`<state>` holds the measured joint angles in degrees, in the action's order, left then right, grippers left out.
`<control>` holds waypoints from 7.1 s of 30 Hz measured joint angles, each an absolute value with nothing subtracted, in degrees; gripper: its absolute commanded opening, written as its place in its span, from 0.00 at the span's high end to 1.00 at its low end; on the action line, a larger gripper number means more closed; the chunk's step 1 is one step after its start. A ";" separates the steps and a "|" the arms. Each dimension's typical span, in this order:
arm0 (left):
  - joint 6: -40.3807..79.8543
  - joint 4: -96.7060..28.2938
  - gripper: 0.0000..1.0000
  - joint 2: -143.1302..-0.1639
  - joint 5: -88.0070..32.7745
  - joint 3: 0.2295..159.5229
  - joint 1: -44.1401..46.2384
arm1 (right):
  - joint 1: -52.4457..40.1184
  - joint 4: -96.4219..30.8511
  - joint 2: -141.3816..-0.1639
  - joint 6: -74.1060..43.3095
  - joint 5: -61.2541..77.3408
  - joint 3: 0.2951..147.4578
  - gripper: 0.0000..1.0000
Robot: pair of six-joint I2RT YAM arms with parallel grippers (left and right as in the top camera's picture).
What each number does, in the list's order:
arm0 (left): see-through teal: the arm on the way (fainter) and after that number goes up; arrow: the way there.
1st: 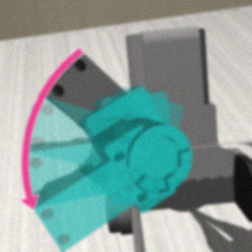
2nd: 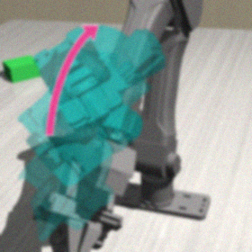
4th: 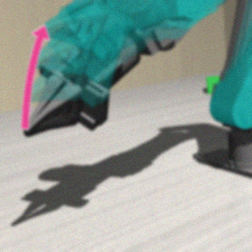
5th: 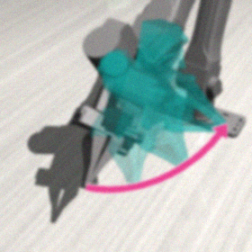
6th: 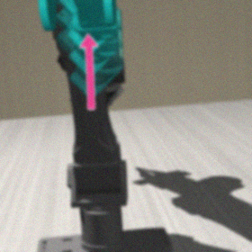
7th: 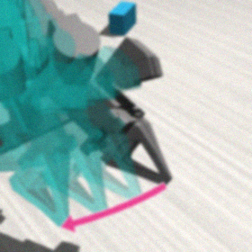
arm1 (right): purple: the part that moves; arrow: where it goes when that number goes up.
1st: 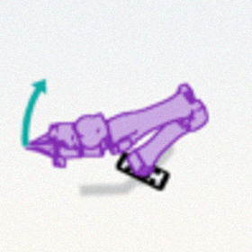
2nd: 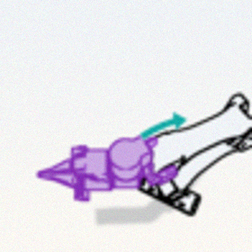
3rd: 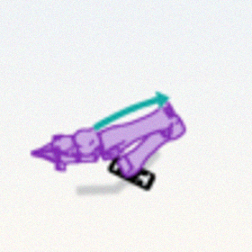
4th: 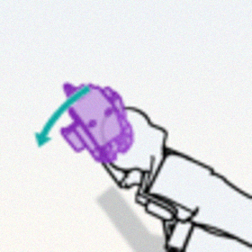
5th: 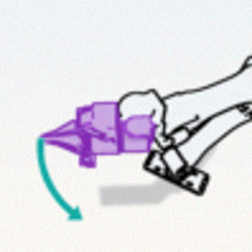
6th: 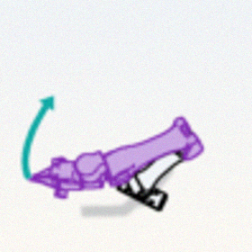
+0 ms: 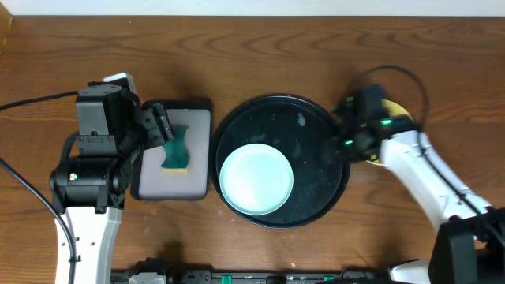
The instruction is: Clean dirty plates on tray and stack at the side
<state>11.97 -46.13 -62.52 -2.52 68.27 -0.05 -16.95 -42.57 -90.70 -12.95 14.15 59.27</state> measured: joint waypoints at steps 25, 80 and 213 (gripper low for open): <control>11.97 -46.13 0.20 -62.52 -2.55 68.27 -0.05 | -40.36 -37.39 -99.92 -13.50 -0.30 59.22 0.53; 11.97 -46.13 0.20 -62.52 -2.55 68.27 -0.05 | -22.13 -25.74 -93.97 -24.18 -0.56 54.04 0.99; 11.97 -46.13 0.20 -62.52 -2.55 68.27 -0.05 | -21.45 -5.91 -93.14 -9.06 -7.35 41.85 0.99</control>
<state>11.97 -46.13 -62.52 -2.55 68.27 -0.05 -21.45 -5.91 -93.14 -9.06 -7.35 41.85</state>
